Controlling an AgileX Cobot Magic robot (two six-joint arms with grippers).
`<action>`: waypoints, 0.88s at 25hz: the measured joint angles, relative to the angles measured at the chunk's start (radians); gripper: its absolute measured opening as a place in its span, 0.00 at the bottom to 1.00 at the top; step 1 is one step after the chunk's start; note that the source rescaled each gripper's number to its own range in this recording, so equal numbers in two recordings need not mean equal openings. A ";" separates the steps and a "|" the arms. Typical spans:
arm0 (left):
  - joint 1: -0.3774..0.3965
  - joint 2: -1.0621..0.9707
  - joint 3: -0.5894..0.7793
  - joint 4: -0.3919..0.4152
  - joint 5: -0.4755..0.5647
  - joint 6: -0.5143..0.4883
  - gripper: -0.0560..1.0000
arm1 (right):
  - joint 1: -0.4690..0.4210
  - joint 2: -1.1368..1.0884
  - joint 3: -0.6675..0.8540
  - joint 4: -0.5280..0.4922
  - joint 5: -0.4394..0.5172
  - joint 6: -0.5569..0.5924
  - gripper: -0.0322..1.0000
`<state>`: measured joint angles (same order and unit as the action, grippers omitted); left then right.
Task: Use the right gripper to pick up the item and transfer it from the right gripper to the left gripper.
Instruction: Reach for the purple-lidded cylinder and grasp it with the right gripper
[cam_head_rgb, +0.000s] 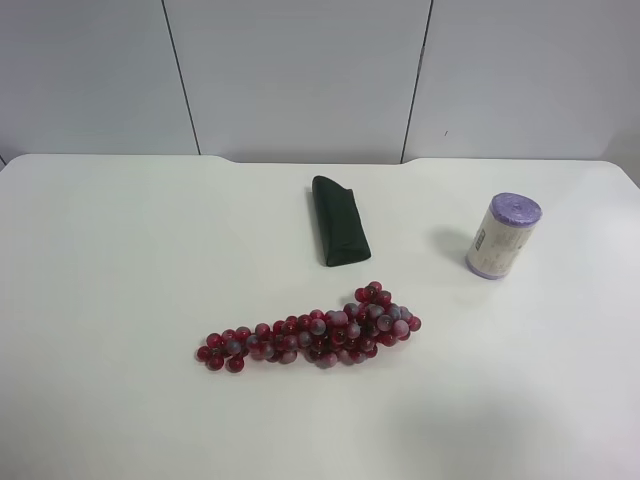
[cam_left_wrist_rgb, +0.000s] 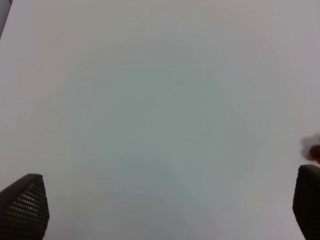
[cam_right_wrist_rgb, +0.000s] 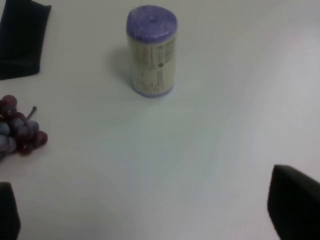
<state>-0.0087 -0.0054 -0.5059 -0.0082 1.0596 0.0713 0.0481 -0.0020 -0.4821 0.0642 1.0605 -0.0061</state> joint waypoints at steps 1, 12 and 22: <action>0.000 0.000 0.000 0.000 0.000 0.000 1.00 | 0.000 0.000 0.000 0.000 0.000 0.000 1.00; 0.000 0.000 0.000 0.000 0.000 0.000 1.00 | 0.000 0.000 0.000 0.000 0.000 0.000 1.00; 0.000 0.000 0.000 0.000 0.000 0.000 1.00 | 0.000 0.000 0.000 0.000 0.000 0.000 1.00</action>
<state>-0.0087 -0.0054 -0.5059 -0.0082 1.0596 0.0713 0.0481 -0.0020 -0.4821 0.0642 1.0605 -0.0061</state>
